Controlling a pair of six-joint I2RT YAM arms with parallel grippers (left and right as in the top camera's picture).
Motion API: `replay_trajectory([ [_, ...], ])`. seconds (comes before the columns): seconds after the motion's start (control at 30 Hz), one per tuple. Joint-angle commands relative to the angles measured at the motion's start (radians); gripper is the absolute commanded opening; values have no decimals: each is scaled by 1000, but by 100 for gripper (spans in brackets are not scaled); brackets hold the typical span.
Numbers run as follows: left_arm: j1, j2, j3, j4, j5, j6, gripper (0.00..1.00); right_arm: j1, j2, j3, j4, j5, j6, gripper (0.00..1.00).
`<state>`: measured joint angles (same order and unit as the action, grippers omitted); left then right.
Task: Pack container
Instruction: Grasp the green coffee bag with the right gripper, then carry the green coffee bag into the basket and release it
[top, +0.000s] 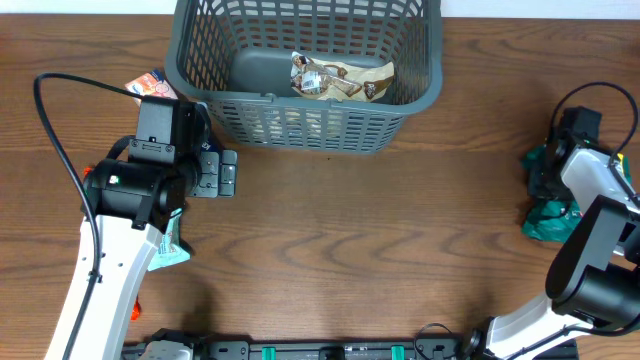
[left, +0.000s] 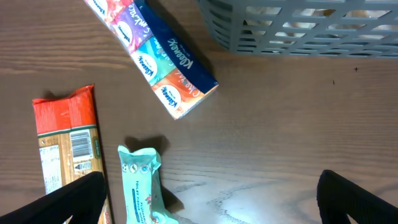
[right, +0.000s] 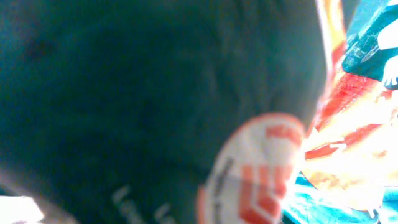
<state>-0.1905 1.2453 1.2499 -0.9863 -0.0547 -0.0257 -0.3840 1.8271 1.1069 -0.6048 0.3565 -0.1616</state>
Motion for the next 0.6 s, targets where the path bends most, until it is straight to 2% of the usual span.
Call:
replay_trajectory([
  [0.0, 4, -6, -3, 0, 3, 5, 99, 54, -6, -29, -25, -260, 52, 1],
  [0.2, 4, -6, -3, 0, 3, 6, 99, 101, -232, 94, -113, -263, 56, 1],
  [0.37, 4, -6, -3, 0, 3, 6, 99, 166, -398, 322, -222, -264, 71, 1],
  [0.57, 4, -6, -3, -3, 3, 6, 99, 304, -435, 632, -319, -272, 22, 1],
])
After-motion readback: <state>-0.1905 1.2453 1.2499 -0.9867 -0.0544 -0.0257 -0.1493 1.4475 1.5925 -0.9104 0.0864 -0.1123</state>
